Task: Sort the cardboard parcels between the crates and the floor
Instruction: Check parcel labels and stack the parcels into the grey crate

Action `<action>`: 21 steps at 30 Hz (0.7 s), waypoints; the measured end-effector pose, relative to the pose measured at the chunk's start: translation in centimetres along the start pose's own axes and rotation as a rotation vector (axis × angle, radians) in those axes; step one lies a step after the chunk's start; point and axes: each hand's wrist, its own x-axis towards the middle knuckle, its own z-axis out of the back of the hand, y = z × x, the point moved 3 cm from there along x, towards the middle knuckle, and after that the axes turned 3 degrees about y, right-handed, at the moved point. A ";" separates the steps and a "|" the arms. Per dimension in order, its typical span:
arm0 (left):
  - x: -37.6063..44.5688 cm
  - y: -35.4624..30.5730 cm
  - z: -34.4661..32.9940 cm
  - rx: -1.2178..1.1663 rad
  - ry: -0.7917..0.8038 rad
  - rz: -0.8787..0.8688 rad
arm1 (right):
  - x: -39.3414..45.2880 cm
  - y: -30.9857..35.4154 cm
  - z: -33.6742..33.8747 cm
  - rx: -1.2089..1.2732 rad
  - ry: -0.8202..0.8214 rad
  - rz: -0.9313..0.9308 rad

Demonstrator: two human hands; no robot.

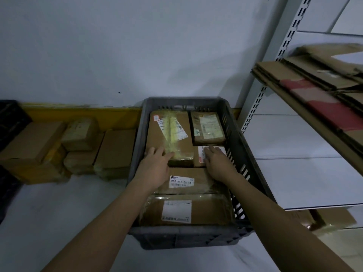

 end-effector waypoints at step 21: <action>0.3 0.2 -0.4 0.011 0.017 0.007 | 0.2 0.3 0.6 0.101 -0.052 -0.111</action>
